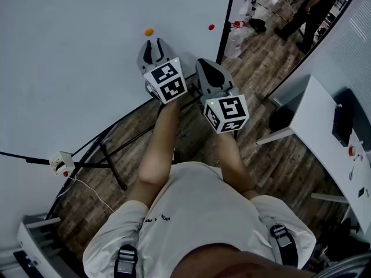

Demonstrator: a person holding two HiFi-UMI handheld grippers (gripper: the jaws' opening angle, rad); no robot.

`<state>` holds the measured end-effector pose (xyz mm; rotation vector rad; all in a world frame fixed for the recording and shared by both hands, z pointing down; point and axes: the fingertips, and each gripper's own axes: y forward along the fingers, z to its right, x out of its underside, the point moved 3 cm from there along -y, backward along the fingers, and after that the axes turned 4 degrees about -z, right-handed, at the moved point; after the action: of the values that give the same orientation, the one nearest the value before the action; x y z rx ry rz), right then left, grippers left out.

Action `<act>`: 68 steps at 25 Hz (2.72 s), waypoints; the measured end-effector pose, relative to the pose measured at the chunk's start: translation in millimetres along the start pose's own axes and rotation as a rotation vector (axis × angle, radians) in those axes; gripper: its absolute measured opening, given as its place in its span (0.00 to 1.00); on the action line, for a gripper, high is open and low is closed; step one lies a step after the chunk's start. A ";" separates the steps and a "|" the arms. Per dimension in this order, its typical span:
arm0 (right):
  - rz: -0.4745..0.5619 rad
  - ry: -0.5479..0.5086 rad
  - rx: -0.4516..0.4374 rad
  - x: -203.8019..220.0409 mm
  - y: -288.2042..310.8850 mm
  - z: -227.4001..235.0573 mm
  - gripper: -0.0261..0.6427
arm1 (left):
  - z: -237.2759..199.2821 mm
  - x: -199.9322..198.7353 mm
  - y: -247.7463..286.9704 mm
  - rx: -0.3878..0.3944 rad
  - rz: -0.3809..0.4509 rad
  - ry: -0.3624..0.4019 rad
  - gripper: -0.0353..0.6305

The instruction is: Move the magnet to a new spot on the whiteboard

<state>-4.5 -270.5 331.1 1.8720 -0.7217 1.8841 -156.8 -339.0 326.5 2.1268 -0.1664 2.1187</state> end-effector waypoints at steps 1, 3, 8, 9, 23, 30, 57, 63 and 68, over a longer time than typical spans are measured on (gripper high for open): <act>0.000 0.000 0.001 0.0 -0.2 1.1 0.06 | 0.3 -0.5 1.3 -0.005 0.002 -0.001 0.18; 0.000 0.002 0.004 -0.6 -0.4 3.8 0.06 | 1.1 -1.7 4.3 -0.014 0.001 -0.004 0.18; 0.001 0.004 0.011 -1.0 -0.5 9.5 0.06 | 2.5 -7.5 11.8 -0.045 0.019 -0.015 0.18; 0.000 0.005 0.012 -0.4 -0.6 10.3 0.06 | 2.7 -6.9 13.0 -0.051 0.014 -0.019 0.18; 0.001 0.003 0.021 1.7 -3.2 13.7 0.06 | -7.7 -0.3 29.6 -0.166 -0.025 -0.044 0.25; 0.002 0.004 0.018 0.4 -3.0 15.1 0.06 | -9.9 -2.0 37.6 -0.214 -0.034 -0.039 0.25; -0.008 0.002 0.020 8.0 1.0 16.4 0.06 | -13.1 3.9 52.8 -0.282 -0.070 -0.009 0.24; -0.009 0.003 0.022 5.8 2.4 18.4 0.06 | -12.2 1.8 55.2 -0.297 -0.066 0.014 0.23; -0.010 0.002 0.026 5.0 0.2 19.0 0.06 | -12.7 1.0 52.6 -0.285 -0.065 0.009 0.23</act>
<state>10.3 -282.6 335.6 1.8858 -0.6894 1.8976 -178.4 -388.5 328.4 1.9316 -0.3694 1.9353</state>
